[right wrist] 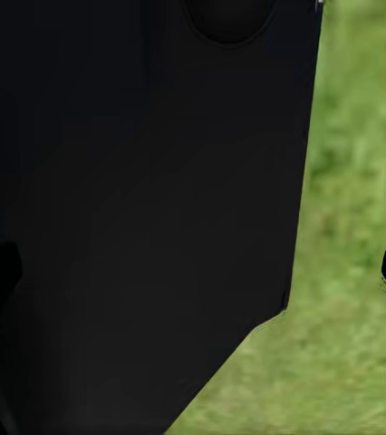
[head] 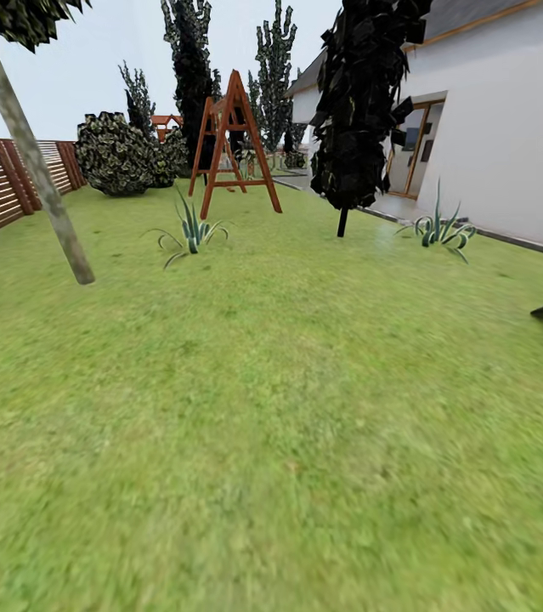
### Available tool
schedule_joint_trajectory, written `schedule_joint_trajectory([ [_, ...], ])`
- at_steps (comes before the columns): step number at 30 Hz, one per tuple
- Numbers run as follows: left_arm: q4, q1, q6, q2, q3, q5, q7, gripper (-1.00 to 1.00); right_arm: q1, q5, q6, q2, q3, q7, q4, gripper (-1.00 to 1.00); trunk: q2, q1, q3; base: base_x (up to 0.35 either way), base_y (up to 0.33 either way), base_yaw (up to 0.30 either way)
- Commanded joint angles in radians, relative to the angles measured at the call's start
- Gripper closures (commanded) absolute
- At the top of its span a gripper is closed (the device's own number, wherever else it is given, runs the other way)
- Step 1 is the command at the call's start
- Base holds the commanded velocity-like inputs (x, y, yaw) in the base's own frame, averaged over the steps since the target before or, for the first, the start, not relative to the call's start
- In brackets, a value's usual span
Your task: Take the three Easter eggs out of the wicker basket on the lawn in the garden, then place them on the lawn next to a single tree (choose any tree) so that all three eggs are next to the same tree and none are left in the basket.
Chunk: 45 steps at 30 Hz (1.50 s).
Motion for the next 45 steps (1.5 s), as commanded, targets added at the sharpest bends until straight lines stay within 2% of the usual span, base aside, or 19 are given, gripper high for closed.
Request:
schedule_joint_trajectory([
  [1, 0.001, 0.000, -0.003, 0.000, 0.000, 0.000, 0.000, -1.00, 0.000, 0.000, -0.002, 0.000, -0.001, 0.000, 0.000, -1.00, 0.000, 0.001, -0.001, 0.336, 0.000, 0.000],
  [45, 0.001, 0.000, -0.003, 0.000, -0.001, 0.000, 0.000, -1.00, 0.000, -0.010, 0.001, 0.000, -0.012, -0.001, 0.008, -1.00, 0.000, 0.001, -0.001, 0.336, 0.000, 0.000],
])
